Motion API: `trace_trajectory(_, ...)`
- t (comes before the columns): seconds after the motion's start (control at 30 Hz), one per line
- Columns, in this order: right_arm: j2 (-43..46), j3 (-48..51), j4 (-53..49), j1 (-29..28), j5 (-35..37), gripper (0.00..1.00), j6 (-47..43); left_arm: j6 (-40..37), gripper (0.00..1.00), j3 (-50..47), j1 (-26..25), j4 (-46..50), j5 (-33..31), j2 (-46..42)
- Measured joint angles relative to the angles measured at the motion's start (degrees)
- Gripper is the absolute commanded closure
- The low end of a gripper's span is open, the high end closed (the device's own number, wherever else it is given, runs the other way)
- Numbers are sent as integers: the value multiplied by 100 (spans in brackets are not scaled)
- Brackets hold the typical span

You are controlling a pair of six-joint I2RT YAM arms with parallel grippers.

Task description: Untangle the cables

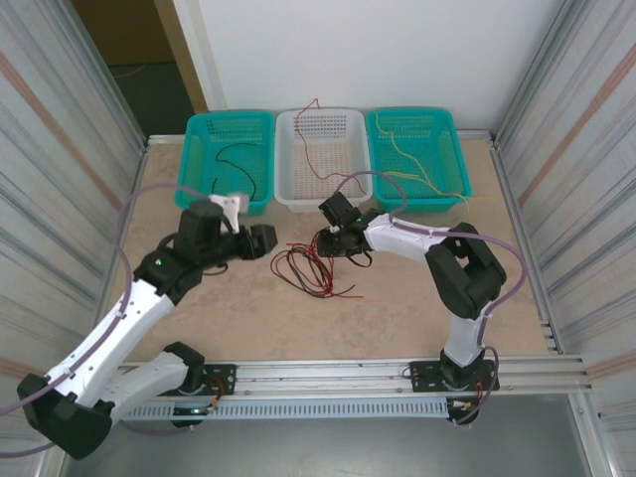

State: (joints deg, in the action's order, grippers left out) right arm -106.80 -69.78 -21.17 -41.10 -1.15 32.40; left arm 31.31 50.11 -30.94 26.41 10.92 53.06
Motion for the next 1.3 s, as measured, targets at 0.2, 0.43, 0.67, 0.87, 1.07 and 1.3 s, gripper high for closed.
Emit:
trace_trajectory(0.2,-214,-26,-98,92,-11,89,7,535,43,-800,-337,-142,20,-195)
trace_trajectory(0.43,-120,-109,-221,48,118,100,-22,785,42,-903,-479,-656,15,81)
trace_trajectory(0.67,1961,11,-439,-1084,907,100,-492,732,30,-855,-481,-754,-28,507)
trace_trajectory(0.87,3438,-240,-466,-1589,1036,100,-793,660,29,-531,-546,-1117,-50,750)
trace_trajectory(1.07,3915,-402,-463,-1681,984,99,-914,588,39,-328,-595,-1364,-74,855)
trace_trajectory(1.3,3945,-992,-610,-1357,1058,98,-1027,656,34,-507,-601,-1384,-160,660)
